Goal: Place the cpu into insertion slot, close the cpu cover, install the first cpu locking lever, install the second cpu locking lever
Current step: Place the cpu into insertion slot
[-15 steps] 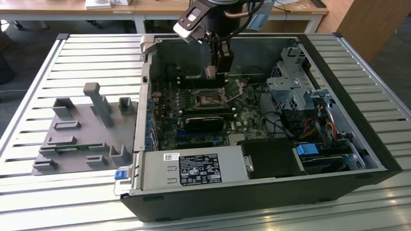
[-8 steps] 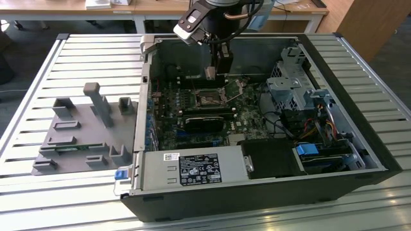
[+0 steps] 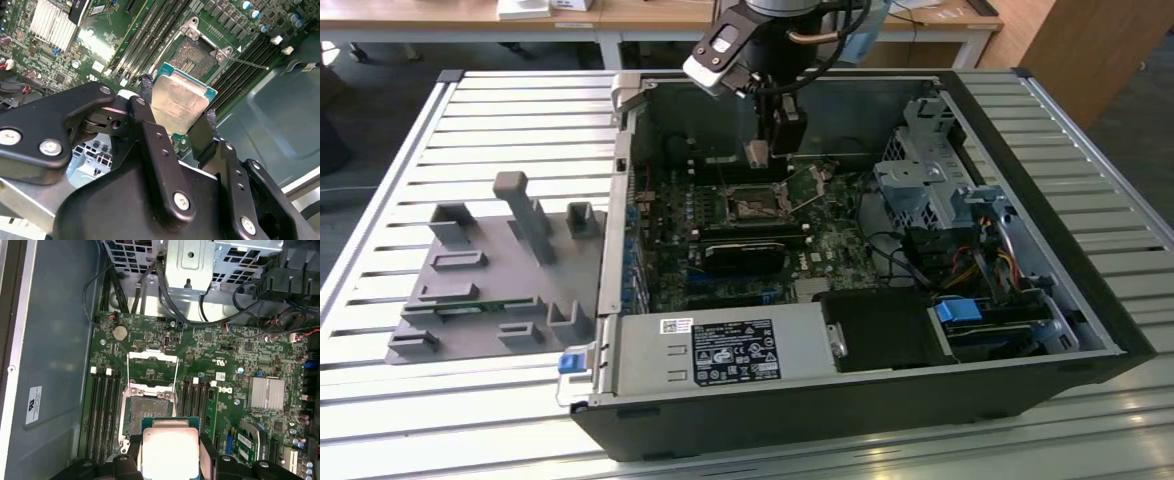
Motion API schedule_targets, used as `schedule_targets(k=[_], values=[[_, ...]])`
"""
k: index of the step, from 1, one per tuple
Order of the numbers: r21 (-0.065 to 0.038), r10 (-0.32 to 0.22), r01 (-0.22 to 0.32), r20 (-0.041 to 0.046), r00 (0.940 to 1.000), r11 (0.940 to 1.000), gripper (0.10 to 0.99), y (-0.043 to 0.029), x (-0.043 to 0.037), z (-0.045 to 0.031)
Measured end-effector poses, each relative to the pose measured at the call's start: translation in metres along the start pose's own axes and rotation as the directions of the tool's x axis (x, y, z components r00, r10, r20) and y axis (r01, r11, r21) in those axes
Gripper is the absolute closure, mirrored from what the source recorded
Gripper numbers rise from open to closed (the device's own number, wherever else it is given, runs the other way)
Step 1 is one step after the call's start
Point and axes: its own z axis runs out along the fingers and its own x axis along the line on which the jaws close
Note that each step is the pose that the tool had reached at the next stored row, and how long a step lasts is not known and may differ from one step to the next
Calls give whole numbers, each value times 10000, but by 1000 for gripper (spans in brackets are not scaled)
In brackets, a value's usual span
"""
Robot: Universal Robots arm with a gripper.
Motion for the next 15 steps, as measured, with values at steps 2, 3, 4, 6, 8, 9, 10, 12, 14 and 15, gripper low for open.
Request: schedule_targets(k=[2, 3, 4, 6, 8, 9, 10, 12, 14, 15], values=[[25, 9, -9, 0, 10000, 10000, 549, 8, 4, 35], [28, 23, -23, 1, 10000, 10000, 549, 7, 4, 51], [28, 75, -75, 2, 10000, 10000, 549, 7, 4, 63], [27, 270, -270, 12, 9996, 9996, 549, 7, 5, 78], [27, 362, -362, 16, 9993, 9993, 549, 6, 11, 91], [26, 366, -366, 16, 9993, 9993, 549, 6, 15, 98], [25, 367, -367, 13, 9993, 9993, 549, 6, 18, 105], [25, 366, -366, -6, 9993, 9993, 549, 5, 21, 115], [24, 370, -370, -59, 9993, 9993, 549, 4, 21, 124], [22, 372, -372, -96, 9993, 9993, 549, 4, 22, 129]])
